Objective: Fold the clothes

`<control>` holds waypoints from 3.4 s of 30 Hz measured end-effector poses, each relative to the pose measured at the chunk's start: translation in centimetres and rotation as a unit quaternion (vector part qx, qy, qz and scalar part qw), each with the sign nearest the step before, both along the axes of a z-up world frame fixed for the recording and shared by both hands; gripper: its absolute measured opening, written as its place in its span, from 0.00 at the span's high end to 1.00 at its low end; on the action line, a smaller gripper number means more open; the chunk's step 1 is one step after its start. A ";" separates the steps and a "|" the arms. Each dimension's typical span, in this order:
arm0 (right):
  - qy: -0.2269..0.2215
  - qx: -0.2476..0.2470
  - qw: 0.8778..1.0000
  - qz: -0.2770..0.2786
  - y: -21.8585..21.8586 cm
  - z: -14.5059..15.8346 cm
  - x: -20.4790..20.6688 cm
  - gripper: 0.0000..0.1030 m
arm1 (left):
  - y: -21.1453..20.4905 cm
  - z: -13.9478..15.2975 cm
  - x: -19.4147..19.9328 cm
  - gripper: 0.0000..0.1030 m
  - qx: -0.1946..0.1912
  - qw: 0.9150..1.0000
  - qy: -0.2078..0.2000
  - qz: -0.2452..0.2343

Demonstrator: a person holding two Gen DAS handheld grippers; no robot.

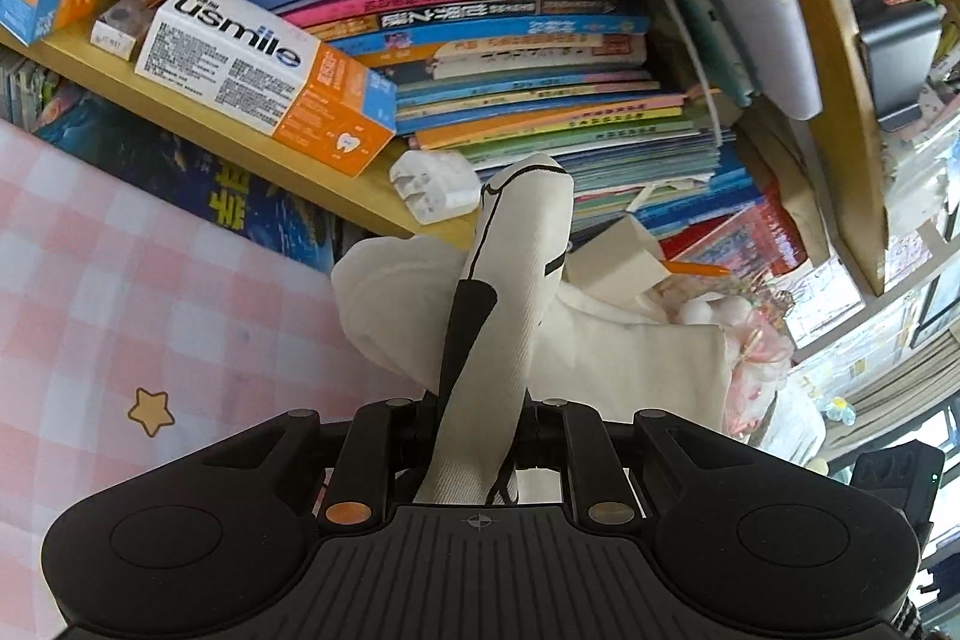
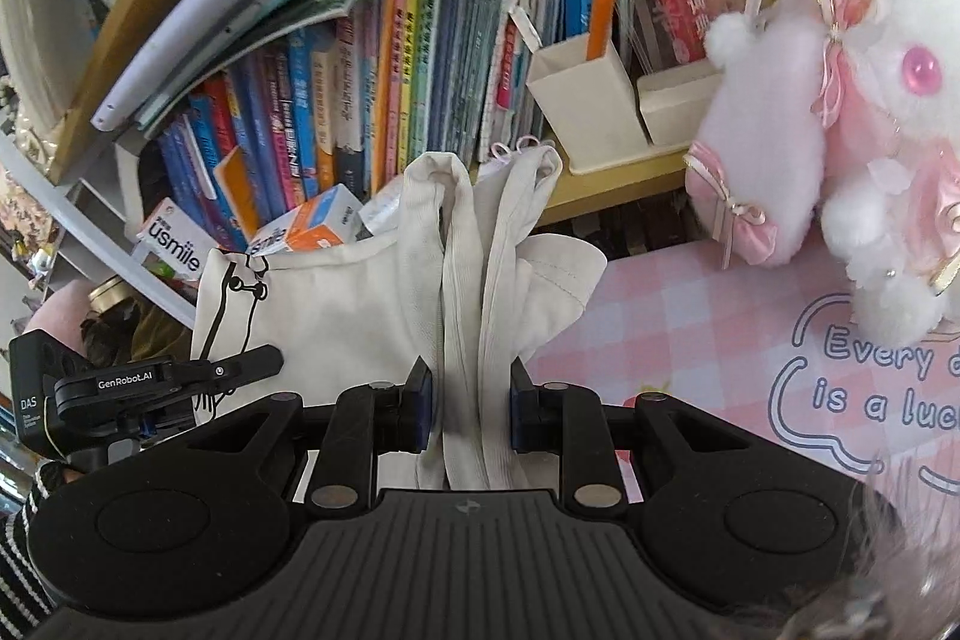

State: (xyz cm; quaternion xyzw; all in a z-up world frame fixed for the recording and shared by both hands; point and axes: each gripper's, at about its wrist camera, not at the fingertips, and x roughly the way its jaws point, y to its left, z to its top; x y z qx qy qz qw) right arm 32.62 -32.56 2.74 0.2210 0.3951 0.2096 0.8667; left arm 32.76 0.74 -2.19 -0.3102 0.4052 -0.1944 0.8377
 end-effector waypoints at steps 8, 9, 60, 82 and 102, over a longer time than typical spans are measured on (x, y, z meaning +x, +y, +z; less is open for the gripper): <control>0.020 -0.004 1.000 -0.008 0.6 -1.6 1.2 0.79 | 0.4 -1.5 1.0 0.84 -0.002 1.000 0.008 0.006; 0.022 -0.004 1.000 -0.009 0.6 -1.8 1.4 0.79 | 0.5 -1.9 1.1 0.83 -0.002 1.000 0.012 0.008; -0.029 -0.154 0.986 -0.060 2.7 -0.7 -12.1 0.53 | -0.9 0.2 -14.9 0.51 0.146 0.984 -0.018 0.097; -0.073 -0.225 0.971 -0.027 6.1 0.5 -22.8 0.26 | -6.5 3.1 -24.5 0.31 0.252 0.960 -0.069 0.104; -0.071 -0.251 0.964 -0.041 6.4 0.2 -24.5 0.17 | -8.5 2.5 -26.6 0.12 0.294 0.948 -0.079 0.092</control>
